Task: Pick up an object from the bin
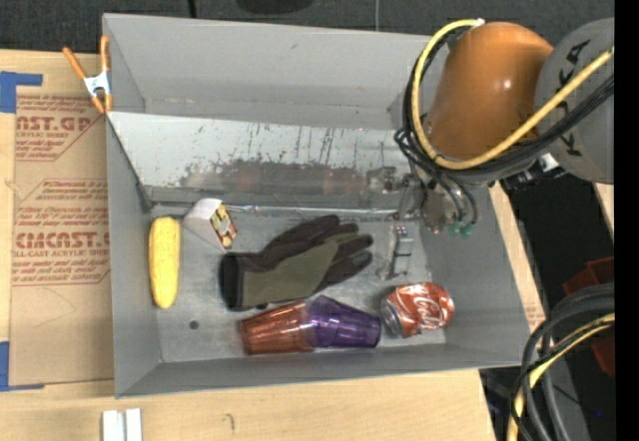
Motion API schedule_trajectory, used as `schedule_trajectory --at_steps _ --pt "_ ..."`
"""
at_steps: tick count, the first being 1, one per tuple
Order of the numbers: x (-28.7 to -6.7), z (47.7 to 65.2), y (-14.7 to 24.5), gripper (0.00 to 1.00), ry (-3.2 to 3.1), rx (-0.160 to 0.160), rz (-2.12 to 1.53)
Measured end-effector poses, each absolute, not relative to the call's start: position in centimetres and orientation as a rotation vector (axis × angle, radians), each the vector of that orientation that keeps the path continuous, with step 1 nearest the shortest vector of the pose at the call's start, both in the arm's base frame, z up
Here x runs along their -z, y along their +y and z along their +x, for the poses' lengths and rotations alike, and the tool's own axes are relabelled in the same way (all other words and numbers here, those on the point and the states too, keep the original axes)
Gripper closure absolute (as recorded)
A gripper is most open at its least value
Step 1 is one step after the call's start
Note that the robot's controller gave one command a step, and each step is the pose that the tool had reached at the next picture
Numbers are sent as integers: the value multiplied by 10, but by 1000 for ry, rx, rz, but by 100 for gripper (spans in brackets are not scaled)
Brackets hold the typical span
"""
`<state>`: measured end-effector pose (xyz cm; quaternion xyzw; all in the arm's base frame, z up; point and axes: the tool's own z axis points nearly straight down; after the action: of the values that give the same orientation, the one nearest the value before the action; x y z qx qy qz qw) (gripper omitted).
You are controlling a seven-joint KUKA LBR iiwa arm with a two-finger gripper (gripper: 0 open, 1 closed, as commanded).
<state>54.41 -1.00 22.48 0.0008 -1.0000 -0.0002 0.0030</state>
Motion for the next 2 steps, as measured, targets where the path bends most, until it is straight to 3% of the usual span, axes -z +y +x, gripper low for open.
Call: schedule_trajectory --at_steps 1,2 --pt "-230 545 -10 0 -3144 0 3" --pt "-191 542 1 0 -3152 -1 19"
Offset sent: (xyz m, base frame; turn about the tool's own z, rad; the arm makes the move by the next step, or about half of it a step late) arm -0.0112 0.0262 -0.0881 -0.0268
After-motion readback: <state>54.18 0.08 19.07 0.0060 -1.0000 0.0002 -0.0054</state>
